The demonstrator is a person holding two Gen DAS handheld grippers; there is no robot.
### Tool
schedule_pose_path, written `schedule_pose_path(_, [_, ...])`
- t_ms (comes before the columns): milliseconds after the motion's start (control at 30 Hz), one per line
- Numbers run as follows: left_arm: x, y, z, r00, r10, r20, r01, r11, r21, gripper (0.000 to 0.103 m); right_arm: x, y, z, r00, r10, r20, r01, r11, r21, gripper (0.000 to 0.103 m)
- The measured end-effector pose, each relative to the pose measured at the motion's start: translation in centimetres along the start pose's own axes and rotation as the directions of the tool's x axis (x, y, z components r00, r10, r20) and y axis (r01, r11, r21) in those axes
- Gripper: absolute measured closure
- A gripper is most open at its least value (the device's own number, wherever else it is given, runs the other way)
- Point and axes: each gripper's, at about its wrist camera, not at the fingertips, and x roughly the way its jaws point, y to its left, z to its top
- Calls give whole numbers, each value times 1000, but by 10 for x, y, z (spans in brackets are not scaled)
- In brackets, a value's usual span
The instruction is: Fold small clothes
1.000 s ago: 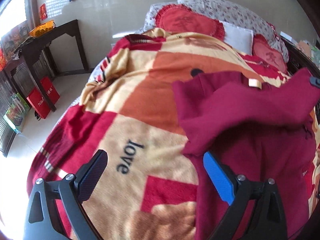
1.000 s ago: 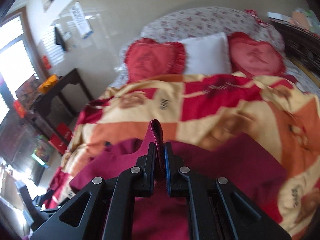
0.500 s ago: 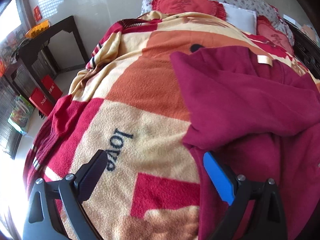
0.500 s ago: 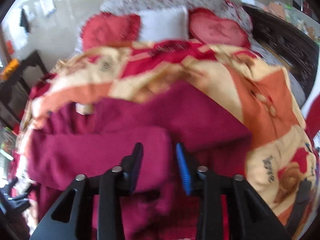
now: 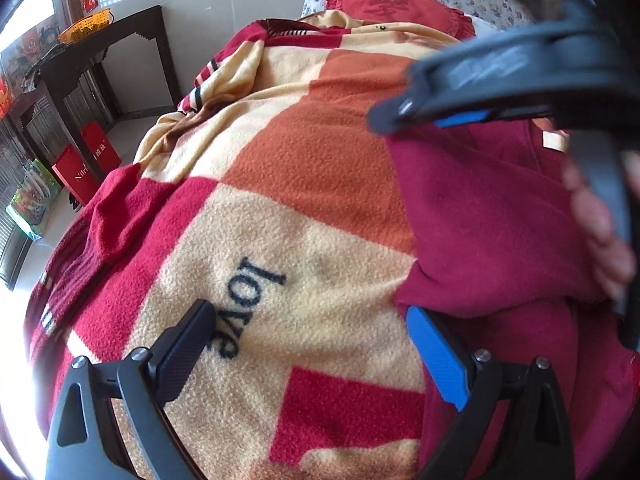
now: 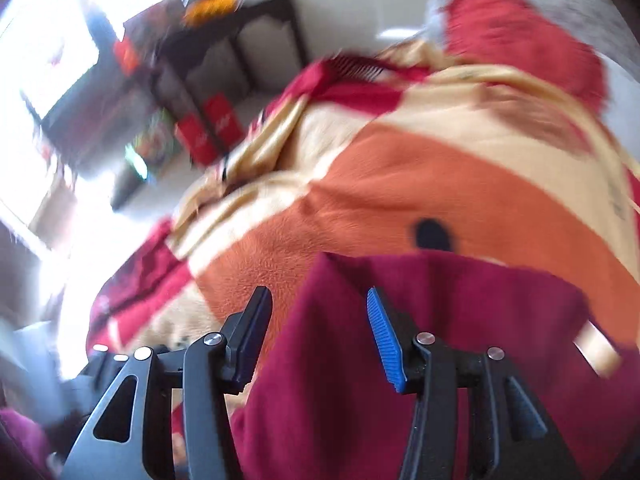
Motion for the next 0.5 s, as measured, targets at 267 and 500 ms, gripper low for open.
schedule_pose_path(267, [-28,23,9,998,-1,65,2,1000,-7,4,24,13,12,1000,4,26,-3,999,-40,103])
schedule_pose_path(500, [-46,23,28,992,6,125,-5,1000,-9,4,27,-4,1,998,51,29,-54,995,85,98])
